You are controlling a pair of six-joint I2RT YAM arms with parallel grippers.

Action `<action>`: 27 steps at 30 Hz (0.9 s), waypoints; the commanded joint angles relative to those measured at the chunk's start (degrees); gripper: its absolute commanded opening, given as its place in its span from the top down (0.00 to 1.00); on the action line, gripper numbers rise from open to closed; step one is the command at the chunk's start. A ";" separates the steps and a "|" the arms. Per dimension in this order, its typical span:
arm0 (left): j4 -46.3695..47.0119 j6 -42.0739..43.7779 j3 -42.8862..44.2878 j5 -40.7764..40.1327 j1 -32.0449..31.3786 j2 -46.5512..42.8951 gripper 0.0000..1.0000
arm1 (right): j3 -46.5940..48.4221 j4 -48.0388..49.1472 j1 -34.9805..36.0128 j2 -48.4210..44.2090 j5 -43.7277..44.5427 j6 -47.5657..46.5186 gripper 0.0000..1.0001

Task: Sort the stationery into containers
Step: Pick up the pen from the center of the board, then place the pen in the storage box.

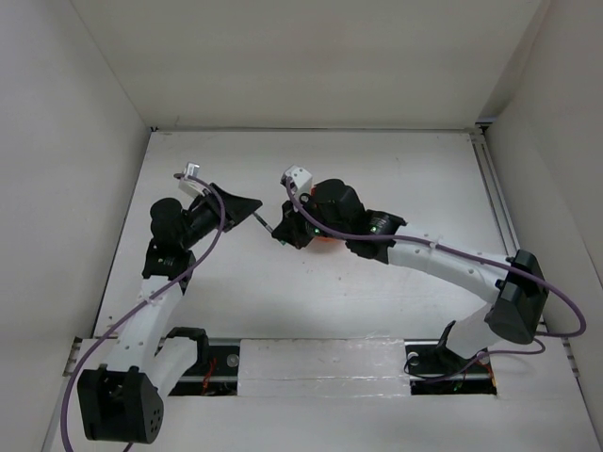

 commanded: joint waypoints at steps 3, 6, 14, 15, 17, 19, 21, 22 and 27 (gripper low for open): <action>5.39 0.21 -0.64 2.14 -0.10 1.53 0.85 | 1.85 5.09 0.70 -0.94 -3.68 0.98 1.00; 6.71 0.21 -0.64 3.63 -0.10 2.24 1.00 | 1.85 5.79 0.70 -0.94 -3.68 0.98 0.86; 6.18 1.70 1.28 -1.99 -0.10 3.29 1.00 | -3.41 2.46 -1.14 -6.81 6.42 0.99 0.00; 6.18 1.70 1.29 -2.95 -0.10 3.99 1.00 | -4.03 1.67 -1.93 -9.26 7.56 0.98 0.00; 6.18 1.70 2.70 -5.15 -0.10 5.57 1.00 | -5.09 -1.14 -2.63 -11.91 11.32 -0.15 0.00; 6.18 3.01 4.27 -10.92 -2.11 6.97 1.00 | -5.62 -3.34 -3.17 -15.51 13.71 -0.77 0.00; 3.74 5.03 8.39 -18.73 -9.97 10.65 1.00 | -6.14 -6.68 -4.30 -17.80 16.44 -1.48 0.00; -0.89 6.52 10.58 -24.35 -14.12 12.24 1.00 | -6.67 -7.56 -4.31 -19.99 17.14 -2.09 0.00; 0.89 6.29 16.41 -43.91 -26.38 21.74 1.00 | -9.13 -10.21 -6.07 -26.59 18.38 -2.09 0.00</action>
